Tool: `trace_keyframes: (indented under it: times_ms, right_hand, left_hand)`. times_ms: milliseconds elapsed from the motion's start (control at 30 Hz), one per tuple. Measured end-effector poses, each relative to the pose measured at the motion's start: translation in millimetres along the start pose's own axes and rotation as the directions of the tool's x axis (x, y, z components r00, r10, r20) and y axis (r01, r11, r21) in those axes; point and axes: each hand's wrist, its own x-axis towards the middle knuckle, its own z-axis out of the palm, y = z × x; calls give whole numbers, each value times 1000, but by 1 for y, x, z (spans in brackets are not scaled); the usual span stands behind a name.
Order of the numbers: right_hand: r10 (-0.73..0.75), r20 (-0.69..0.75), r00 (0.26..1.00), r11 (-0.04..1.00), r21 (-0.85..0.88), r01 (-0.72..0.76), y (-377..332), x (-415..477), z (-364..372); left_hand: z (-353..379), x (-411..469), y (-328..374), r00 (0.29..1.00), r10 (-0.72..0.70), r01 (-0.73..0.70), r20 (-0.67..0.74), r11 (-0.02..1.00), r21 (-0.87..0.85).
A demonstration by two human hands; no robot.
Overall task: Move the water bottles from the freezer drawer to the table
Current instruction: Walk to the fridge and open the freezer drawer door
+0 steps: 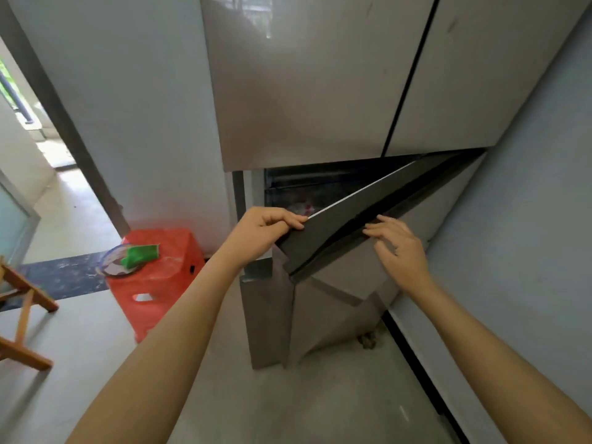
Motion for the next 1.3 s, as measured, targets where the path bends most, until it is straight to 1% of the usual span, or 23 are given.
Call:
trace_keyframes:
  times_ms: [33, 67, 167, 233, 300, 400, 467, 533, 600, 667, 733, 800, 900, 967, 1067, 1133, 1200, 1233, 1300]
  right_hand:
    - [15, -14, 1000, 1000, -4, -15, 2, -5, -8]
    - [30, -22, 999, 1000, -6, -30, 4, -12, -18]
    - [93, 16, 996, 996, 7, -93, 10, -30, -45]
    - [133, 23, 991, 989, 56, -134, 15, -43, -63]
    - [189, 29, 981, 975, 111, -191, 20, -56, -82]
    - [265, 44, 963, 945, 185, -269, 28, -70, -109]
    - [294, 49, 955, 928, 226, -297, 37, -78, -127]
    - [315, 81, 946, 906, 271, -325, 44, -85, -141]
    - [339, 105, 935, 883, 308, -355, 53, -92, -158]
    - [346, 128, 929, 870, 328, -369, 64, -99, -177]
    - [352, 181, 918, 865, 312, -393, 71, -103, -199]
    - [379, 251, 891, 851, 282, -442, 78, -104, -225]
    - [411, 365, 836, 842, 201, -501, 94, -104, -262]
    - [440, 416, 796, 842, 117, -526, 101, -105, -288]
    - [488, 439, 754, 854, -62, -516, 102, -113, -322]
    - [511, 438, 740, 860, -248, -447, 100, -120, -337]
    - [551, 396, 735, 809, -471, -353, 106, -130, -351]
    - [564, 367, 739, 758, -585, -288, 111, -132, -352]
    - [595, 262, 760, 608, -765, -213, 127, -137, -358]
  left_hand:
    - [3, -2, 0, 999, 15, -15, 28, 1000, -9]
    - [7, -5, 3, 996, 55, -56, 64, 998, 17]
    - [27, -11, 13, 965, 163, -187, 205, 976, 107]
    - [46, -14, 22, 927, 188, -241, 325, 961, 134]
    - [67, -17, 30, 883, 230, -317, 409, 935, 158]
    - [98, -19, 41, 801, 355, -467, 483, 875, 131]
    - [121, -13, 50, 751, 383, -511, 538, 853, 106]
    - [142, -4, 57, 720, 403, -548, 566, 830, 106]
    - [167, 9, 62, 711, 408, -564, 573, 817, 118]
    - [196, 22, 67, 725, 385, -545, 570, 828, 134]
    - [224, 33, 72, 738, 388, -535, 552, 835, 127]
    - [252, 44, 75, 765, 395, -518, 510, 847, 122]
    - [290, 59, 71, 817, 403, -473, 413, 877, 80]
    - [318, 67, 69, 838, 411, -451, 358, 892, 33]
    - [358, 78, 74, 834, 422, -451, 355, 892, -1]
    - [384, 87, 80, 813, 446, -492, 374, 870, 33]
    - [416, 96, 88, 767, 471, -558, 435, 825, 91]
    - [425, 100, 90, 747, 480, -590, 460, 798, 126]
    - [445, 105, 90, 716, 494, -634, 493, 755, 164]
